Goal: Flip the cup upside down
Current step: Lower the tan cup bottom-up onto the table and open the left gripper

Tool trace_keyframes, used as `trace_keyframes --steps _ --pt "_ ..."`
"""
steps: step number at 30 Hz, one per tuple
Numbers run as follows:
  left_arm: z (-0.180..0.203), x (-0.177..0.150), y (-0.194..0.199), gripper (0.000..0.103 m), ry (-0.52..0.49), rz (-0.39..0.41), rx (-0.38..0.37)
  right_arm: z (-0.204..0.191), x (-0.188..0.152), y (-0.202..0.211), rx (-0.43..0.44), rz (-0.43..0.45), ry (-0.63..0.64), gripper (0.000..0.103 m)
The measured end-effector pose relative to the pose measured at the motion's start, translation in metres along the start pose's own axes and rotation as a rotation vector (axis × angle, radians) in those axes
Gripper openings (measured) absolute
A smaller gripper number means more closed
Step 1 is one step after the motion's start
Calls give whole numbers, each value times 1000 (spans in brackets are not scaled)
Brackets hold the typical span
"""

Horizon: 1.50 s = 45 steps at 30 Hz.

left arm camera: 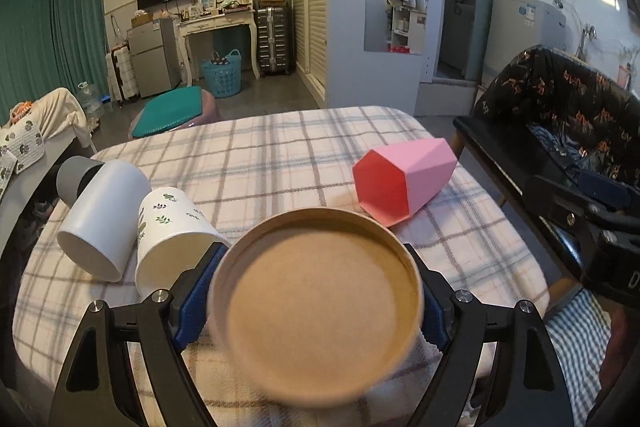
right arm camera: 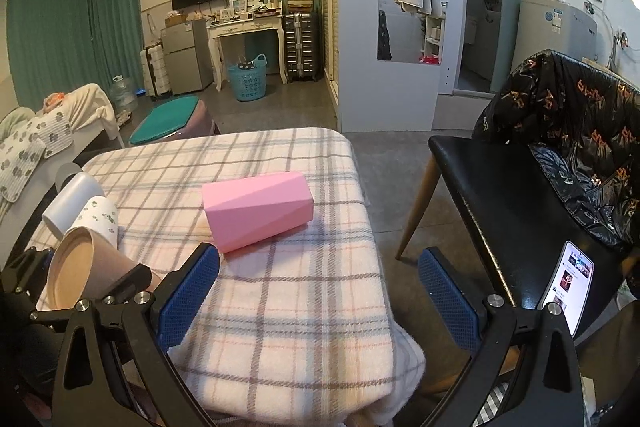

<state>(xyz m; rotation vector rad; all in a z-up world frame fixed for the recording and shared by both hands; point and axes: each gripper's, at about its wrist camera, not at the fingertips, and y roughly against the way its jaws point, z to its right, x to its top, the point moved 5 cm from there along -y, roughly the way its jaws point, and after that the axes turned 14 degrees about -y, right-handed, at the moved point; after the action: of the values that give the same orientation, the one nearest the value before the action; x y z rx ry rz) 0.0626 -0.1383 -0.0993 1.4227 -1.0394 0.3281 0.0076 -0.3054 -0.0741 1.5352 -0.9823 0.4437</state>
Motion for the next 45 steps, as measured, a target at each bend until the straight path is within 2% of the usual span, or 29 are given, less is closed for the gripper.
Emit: trace_keyframes --steps 13,20,31,40,45 --pt "-6 35 44 87 4 126 4 -11 1 48 36 75 18 100" --pt "-22 36 86 87 33 190 32 -18 1 82 61 127 23 100" --pt "-45 -4 158 87 70 287 90 -42 -25 131 128 185 51 100" --pt "-43 -61 167 87 81 281 111 -61 -70 145 176 208 96 100" --pt "-40 -88 165 97 80 274 162 -64 -93 142 173 238 112 100"
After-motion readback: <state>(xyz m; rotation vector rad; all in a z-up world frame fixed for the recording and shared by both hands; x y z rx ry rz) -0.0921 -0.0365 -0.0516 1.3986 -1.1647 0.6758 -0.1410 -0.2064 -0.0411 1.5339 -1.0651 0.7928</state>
